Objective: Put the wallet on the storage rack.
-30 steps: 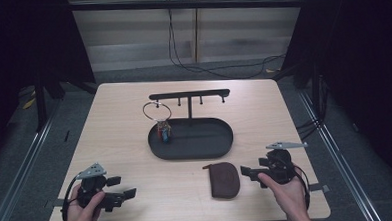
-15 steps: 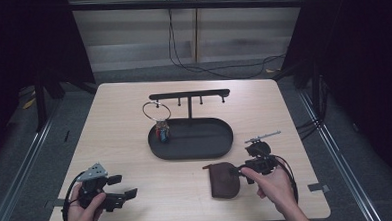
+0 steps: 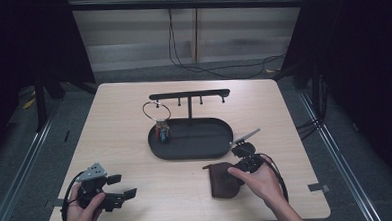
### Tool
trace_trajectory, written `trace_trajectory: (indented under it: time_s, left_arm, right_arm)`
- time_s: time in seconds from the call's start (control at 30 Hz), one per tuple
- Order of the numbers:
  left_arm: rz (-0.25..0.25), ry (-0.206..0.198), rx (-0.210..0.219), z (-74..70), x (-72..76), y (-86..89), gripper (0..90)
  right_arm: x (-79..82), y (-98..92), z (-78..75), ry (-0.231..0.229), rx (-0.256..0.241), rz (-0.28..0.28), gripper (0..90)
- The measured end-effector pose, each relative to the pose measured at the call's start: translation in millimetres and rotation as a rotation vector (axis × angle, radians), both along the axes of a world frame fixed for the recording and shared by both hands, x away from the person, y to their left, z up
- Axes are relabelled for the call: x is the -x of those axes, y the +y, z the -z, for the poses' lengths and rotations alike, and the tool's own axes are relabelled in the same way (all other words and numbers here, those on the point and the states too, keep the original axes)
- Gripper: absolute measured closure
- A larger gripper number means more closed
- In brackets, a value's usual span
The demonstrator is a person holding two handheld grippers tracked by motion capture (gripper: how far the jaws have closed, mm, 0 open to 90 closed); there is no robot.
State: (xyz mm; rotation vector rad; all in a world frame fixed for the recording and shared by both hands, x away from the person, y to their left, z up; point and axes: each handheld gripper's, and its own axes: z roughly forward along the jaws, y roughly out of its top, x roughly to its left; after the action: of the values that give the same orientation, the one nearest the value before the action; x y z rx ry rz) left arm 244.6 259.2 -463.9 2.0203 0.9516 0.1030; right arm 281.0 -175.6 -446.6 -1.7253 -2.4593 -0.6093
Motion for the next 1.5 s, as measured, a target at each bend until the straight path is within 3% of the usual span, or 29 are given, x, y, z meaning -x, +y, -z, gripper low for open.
trace_trajectory:
  time_s: [0.4,0.73,1.03,1.2,1.5]
  left_arm:
    - [-0.005,-0.004,-0.003,0.1,0.3,0.4,16.7]
    - [-0.011,-0.01,-0.002,-0.4,0.3,1.9,16.7]
    - [-0.015,-0.01,-0.003,-0.2,0.2,2.4,16.7]
    - [-0.014,-0.009,-0.003,-0.2,0.1,2.4,16.7]
    - [-0.015,-0.011,-0.004,-0.2,0.3,2.4,16.7]
  right_arm:
    - [-7.6,7.2,16.5,0.044,0.017,0.013,17.4]
    - [-7.1,5.5,15.7,0.037,-0.009,0.041,17.8]
    - [-10.3,9.9,21.6,0.076,0.013,0.036,15.1]
    - [-14.0,6.7,25.6,0.109,-0.014,0.04,13.4]
    - [-13.7,6.3,24.7,0.109,-0.01,0.042,16.6]
